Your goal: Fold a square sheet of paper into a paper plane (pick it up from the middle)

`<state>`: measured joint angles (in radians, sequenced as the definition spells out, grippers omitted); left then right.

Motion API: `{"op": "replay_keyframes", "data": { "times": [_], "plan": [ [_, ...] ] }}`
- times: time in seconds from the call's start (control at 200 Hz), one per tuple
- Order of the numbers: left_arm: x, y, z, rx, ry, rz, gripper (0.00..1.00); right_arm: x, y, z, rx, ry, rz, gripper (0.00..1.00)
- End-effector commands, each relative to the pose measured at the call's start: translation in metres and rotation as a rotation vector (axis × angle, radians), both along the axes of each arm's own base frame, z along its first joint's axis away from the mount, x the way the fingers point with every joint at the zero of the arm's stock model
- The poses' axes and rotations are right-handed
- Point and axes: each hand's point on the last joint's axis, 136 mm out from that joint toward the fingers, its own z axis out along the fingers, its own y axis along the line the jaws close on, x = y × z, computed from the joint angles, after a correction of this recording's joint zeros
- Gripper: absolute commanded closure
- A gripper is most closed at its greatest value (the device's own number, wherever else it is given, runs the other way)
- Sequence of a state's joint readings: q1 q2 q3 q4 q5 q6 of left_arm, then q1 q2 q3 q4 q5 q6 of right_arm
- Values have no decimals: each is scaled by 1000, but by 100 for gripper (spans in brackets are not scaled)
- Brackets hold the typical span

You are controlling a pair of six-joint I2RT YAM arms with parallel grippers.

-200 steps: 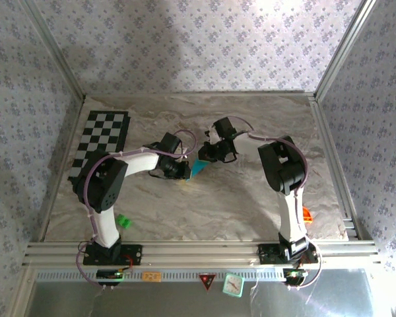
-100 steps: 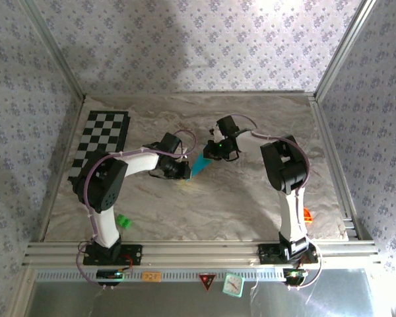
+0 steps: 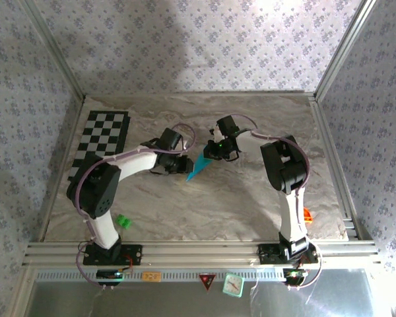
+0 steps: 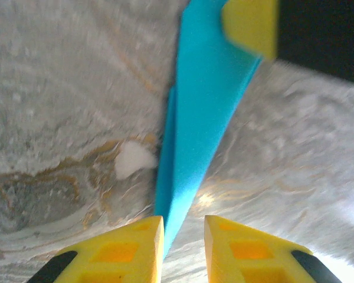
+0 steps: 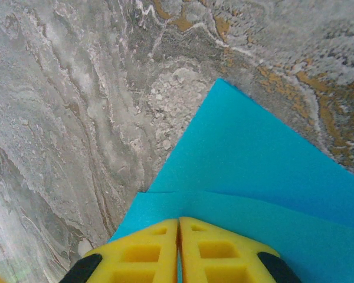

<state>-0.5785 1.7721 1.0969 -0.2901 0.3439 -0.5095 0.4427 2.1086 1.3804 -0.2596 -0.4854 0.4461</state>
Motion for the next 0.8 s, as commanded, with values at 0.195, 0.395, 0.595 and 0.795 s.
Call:
{"op": "replay_keyframes", "data": {
  "times": [0.195, 0.395, 0.595, 0.795],
  "plan": [
    [17, -54, 23, -189, -15, -1, 87, -8, -16, -33, -80, 65, -19, 89],
    [24, -56, 4, -151, 14, 13, 92, -10, -18, -35, -77, 74, -22, 89],
    [29, -49, -16, -124, 47, 47, 95, -12, -18, -36, -73, 81, -24, 89],
    [22, -43, -35, -98, 99, 55, 96, -12, -19, -37, -73, 82, -26, 89]
  ]
}}
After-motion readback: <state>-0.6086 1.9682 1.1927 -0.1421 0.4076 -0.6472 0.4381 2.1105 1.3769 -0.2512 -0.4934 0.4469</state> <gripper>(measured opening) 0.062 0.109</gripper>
